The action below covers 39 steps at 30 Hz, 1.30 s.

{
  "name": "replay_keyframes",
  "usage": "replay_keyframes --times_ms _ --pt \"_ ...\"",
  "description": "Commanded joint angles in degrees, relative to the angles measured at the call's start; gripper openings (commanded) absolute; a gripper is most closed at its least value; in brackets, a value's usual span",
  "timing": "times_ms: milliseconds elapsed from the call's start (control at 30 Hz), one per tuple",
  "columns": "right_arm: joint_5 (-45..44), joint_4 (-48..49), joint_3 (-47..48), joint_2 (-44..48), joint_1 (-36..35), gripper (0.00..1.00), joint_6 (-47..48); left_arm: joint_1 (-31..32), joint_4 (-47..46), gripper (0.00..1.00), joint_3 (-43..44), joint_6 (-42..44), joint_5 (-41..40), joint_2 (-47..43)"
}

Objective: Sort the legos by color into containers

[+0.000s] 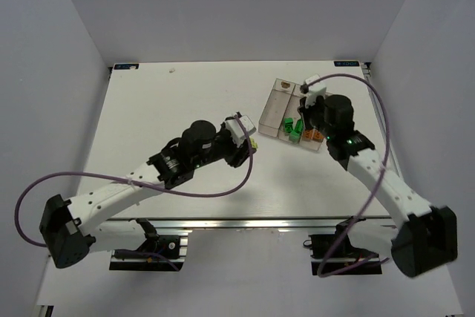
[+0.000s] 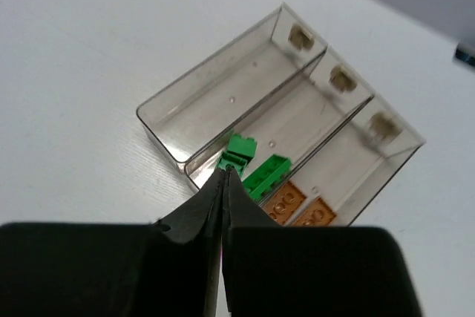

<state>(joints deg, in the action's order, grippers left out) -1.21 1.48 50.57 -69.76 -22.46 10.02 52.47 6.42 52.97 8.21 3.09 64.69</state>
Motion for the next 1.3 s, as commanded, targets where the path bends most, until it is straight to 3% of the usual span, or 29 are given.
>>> replay_keyframes --times_ms 0,100,200,267,333,433,733,967,1000,1267 --pt "7.3 3.0 -4.3 9.8 0.3 0.0 4.6 -3.2 -3.9 0.12 2.0 -6.5 9.1 4.9" --pt "13.3 1.3 -4.9 13.3 0.7 0.0 6.5 -7.9 -5.4 0.12 6.3 -13.5 17.1 11.7" --pt "15.4 0.4 -5.4 14.9 0.7 0.0 8.5 -11.7 -5.0 0.12 11.5 -18.1 20.2 18.7" --pt "14.6 0.0 -5.3 15.2 0.7 0.01 9.1 -12.4 -2.2 0.12 16.7 -18.4 19.2 22.5" --pt "13.7 0.0 -5.0 15.6 0.7 0.12 9.1 -12.7 -0.4 0.13 20.2 -19.1 17.4 28.5" --pt "13.2 -0.2 -5.0 16.3 0.9 0.19 9.1 -12.8 4.0 0.14 28.4 -20.4 14.8 37.2" --pt "8.9 4.0 -7.7 19.2 2.0 0.24 10.0 -12.8 11.0 0.19 52.6 -22.5 8.1 56.8" --pt "8.6 4.1 -7.6 18.4 2.1 0.25 9.7 -12.8 11.4 0.37 58.9 -23.5 3.7 62.9" --pt "8.5 4.1 -7.6 18.3 2.1 0.25 9.7 -12.8 11.6 0.43 59.2 -23.6 3.1 63.6" --pt "8.4 4.2 -7.8 18.3 2.2 0.26 9.8 -12.8 11.4 0.6 59.0 -24.0 2.2 64.0"
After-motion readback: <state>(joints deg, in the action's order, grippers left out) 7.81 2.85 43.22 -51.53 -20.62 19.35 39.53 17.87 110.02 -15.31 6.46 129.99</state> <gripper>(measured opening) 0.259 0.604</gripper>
